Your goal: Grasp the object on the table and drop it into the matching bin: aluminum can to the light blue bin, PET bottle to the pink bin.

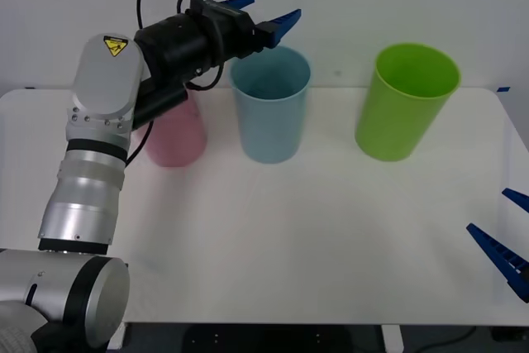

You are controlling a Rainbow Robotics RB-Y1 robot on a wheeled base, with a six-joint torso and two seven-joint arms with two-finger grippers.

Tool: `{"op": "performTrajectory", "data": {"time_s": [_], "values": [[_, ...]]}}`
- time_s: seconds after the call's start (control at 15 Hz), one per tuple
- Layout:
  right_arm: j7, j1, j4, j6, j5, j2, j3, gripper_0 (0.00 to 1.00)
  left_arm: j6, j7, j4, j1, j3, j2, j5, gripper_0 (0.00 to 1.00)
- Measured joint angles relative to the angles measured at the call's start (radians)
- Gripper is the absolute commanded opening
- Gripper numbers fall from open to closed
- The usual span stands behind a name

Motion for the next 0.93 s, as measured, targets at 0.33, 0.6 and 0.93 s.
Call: {"op": "performTrajectory", "data": {"time_s": [0.33,0.6,0.93], "values": [[0.000,0.000,0.000,0.000,0.000,0.000,0.000,1.00,-0.069,-0.010,-0.001,0.031,0.000,0.089,0.170,1.00],[0.000,0.000,0.000,0.000,0.000,0.000,0.000,1.00,-0.128,-0.057,-0.005,0.093,0.000,0.191,0.339,1.00],[0.000,0.000,0.000,0.000,0.000,0.000,0.000,1.00,-0.146,-0.147,-0.096,0.248,0.002,0.281,0.530,1.00]]}}
